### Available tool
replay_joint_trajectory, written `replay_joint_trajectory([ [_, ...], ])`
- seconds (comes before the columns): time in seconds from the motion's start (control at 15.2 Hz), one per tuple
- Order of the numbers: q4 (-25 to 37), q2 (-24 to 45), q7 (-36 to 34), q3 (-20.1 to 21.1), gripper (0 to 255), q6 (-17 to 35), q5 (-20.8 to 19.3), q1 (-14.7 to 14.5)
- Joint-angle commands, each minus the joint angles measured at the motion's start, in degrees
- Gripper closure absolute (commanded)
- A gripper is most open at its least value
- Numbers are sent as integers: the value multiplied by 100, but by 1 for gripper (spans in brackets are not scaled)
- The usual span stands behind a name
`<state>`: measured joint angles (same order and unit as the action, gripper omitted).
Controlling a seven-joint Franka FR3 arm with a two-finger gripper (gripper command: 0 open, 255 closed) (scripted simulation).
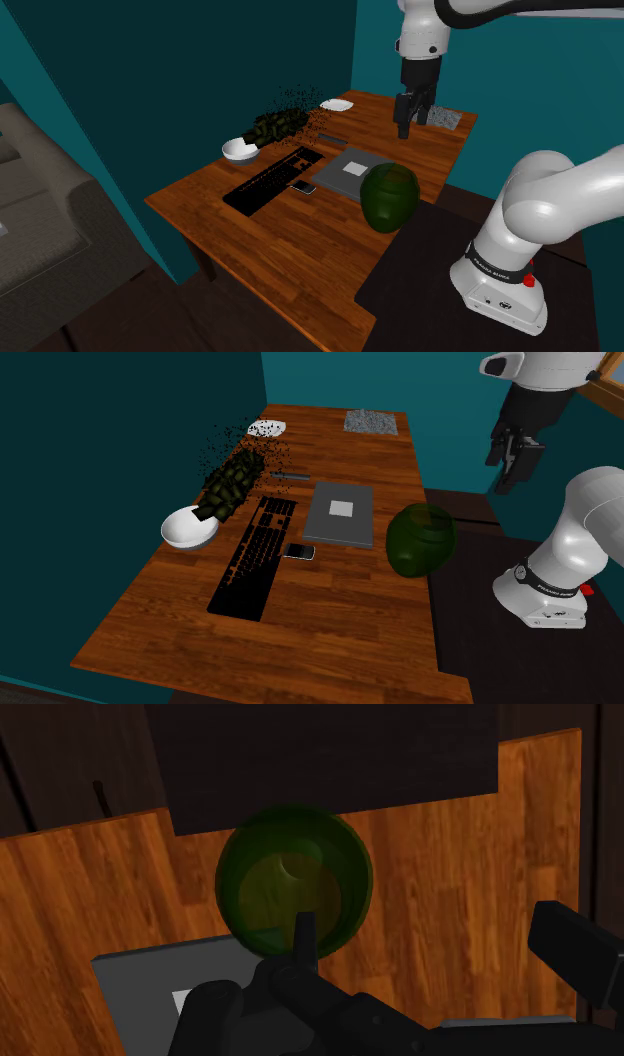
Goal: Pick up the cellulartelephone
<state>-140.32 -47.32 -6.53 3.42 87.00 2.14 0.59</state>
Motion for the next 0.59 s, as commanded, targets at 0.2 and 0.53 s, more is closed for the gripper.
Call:
replay_joint_trajectory([
  [0.2, -151, 441, 199, -103, 0, 619, -76, 23],
  [0.53, -226, 1328, 514, -261, 0, 1629, -169, 57],
])
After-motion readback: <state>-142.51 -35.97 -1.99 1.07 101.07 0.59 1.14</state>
